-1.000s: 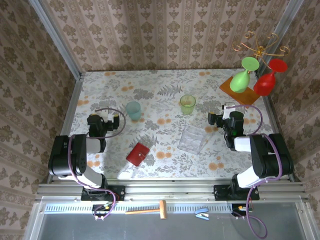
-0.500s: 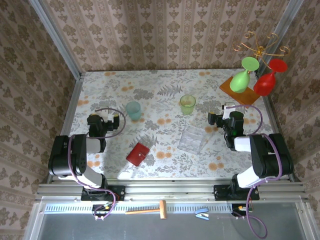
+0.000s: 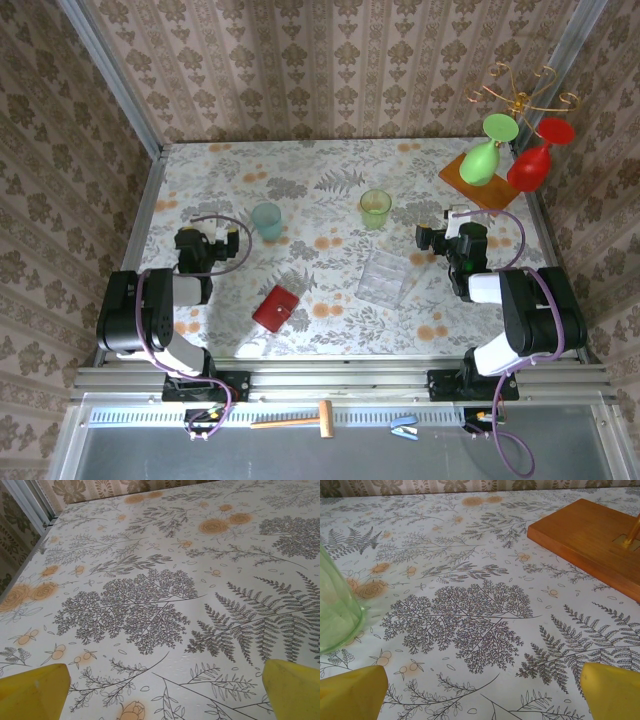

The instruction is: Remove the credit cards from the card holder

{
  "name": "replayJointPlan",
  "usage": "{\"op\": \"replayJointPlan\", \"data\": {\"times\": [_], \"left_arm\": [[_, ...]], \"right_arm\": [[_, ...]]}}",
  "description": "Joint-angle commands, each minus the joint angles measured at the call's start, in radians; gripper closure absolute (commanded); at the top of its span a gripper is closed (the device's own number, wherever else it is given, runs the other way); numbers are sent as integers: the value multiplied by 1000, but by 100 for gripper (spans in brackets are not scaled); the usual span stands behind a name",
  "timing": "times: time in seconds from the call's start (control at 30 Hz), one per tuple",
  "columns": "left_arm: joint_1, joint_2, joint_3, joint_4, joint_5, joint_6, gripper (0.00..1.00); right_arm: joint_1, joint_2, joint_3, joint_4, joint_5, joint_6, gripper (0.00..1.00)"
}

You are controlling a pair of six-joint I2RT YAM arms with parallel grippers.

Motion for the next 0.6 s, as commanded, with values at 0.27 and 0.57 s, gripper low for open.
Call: {"op": "replayJointPlan", "data": {"times": [0.27,0.57], "left_arm": [[15,10,18,40,9,-40,0],[-16,-125,27,-83,-82,-32,0]], "right_arm": [[4,-7,23,9,38,8,0],[8,-146,127,-311,66,47,0]]}}
